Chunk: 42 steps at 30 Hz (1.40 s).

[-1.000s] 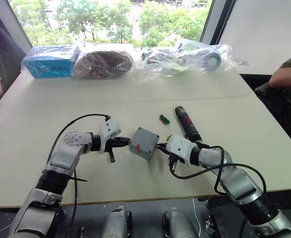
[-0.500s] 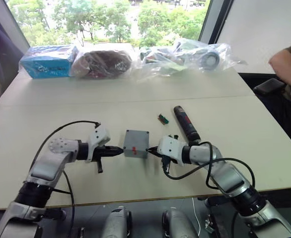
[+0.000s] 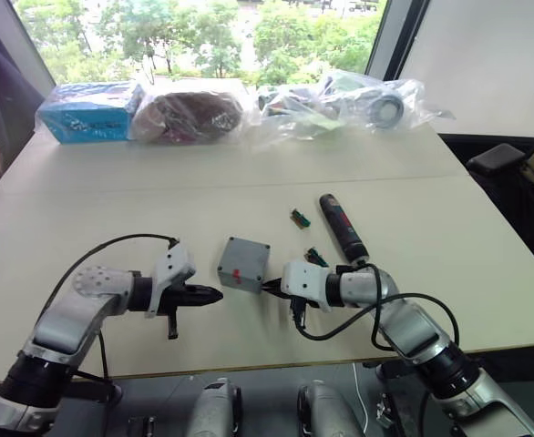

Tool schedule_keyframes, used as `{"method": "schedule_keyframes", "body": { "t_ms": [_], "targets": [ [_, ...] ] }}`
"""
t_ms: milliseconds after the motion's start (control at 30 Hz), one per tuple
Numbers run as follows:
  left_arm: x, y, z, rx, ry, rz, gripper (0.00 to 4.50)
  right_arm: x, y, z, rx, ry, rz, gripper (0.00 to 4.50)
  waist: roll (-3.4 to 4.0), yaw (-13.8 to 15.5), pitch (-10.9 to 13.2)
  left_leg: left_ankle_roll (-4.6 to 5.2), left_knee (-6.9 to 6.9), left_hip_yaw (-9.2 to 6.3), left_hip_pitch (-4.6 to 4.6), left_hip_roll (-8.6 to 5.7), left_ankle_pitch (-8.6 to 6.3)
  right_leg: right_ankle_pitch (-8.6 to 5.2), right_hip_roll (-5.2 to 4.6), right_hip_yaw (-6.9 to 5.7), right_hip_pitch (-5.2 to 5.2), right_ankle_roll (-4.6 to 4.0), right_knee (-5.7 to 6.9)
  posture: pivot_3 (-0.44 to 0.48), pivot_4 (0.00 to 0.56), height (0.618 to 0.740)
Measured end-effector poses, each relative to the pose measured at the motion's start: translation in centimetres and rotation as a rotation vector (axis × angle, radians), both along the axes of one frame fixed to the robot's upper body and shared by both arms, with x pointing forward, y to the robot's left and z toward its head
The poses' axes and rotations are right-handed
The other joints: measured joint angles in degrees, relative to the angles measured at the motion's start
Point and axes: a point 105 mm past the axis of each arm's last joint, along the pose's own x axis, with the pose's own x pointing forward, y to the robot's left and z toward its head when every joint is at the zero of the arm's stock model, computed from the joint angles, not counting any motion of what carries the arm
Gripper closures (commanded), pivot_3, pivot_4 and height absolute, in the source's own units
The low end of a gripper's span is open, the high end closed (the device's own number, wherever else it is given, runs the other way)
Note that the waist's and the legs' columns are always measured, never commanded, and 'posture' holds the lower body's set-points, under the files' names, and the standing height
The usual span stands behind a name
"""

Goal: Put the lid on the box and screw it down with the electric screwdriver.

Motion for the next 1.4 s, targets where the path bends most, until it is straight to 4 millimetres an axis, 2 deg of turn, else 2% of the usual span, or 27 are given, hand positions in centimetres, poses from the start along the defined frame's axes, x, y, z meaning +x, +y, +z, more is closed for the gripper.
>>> {"method": "schedule_keyframes", "body": {
  "t_ms": [100,233,367,433,567,700,1067,1400],
  "targets": [
    [0.3,1.1,0.4,0.029,-0.013,0.009,4.50,0.1,-0.7,-0.2,-0.027,-0.008,-0.010,4.38,0.03,0.08,0.04,0.00,-0.01,0.00,0.00,0.00,0.00,0.00,-0.03,-0.01,-0.08,0.00,-0.01,0.000,0.150,0.740],
    [2.3,2.0,1.3,0.022,-0.080,0.064,4.50,0.8,-1.5,-0.1,-0.021,-0.020,-0.057,4.38,-0.01,0.35,0.10,-0.01,-0.01,0.01,0.00,-0.02,0.00,0.01,-0.05,-0.04,-0.16,-0.02,-0.03,0.000,0.150,0.740],
    [4.0,1.2,2.1,-0.018,-0.136,0.076,4.50,1.6,-2.3,0.5,-0.001,-0.036,-0.112,4.38,-0.01,0.36,0.12,0.00,-0.01,0.06,-0.13,-0.06,0.00,0.02,-0.08,-0.03,-0.05,-0.01,-0.03,0.000,0.150,0.740],
    [4.5,0.0,1.8,-0.033,-0.141,0.049,4.50,1.8,-2.3,0.6,0.008,-0.037,-0.122,4.38,-0.01,0.37,0.12,0.00,-0.01,0.06,-0.14,-0.06,0.00,0.02,-0.04,-0.03,-0.05,-0.01,-0.02,0.000,0.150,0.740],
    [5.0,-1.2,1.2,-0.047,-0.149,0.039,4.50,1.8,-2.0,0.4,0.013,-0.031,-0.119,4.38,-0.04,0.34,0.14,0.01,-0.01,0.07,-0.16,-0.06,0.00,0.02,0.00,-0.02,-0.06,0.00,-0.02,0.000,0.150,0.740],
    [4.9,-1.4,1.1,-0.045,-0.142,0.023,4.50,1.9,-1.4,0.7,0.023,-0.016,-0.112,4.38,-0.06,0.20,0.16,0.01,-0.01,0.06,-0.16,-0.05,0.01,0.02,0.02,-0.02,-0.07,0.01,-0.02,0.000,0.150,0.740],
    [2.9,-1.2,1.2,-0.013,-0.067,-0.041,4.50,1.7,-0.8,1.1,0.030,0.036,-0.089,4.38,-0.06,0.05,0.21,0.01,-0.01,0.03,-0.17,-0.03,0.00,0.02,0.03,-0.02,-0.07,0.00,-0.02,0.000,0.150,0.740],
    [3.3,-0.9,1.2,-0.006,-0.092,0.009,4.50,1.3,-0.6,1.0,0.015,0.052,-0.064,4.38,-0.06,0.06,0.22,0.01,-0.01,0.03,-0.17,-0.03,0.00,0.02,0.02,-0.02,-0.08,0.00,-0.02,0.000,0.150,0.740]
  ]
}}
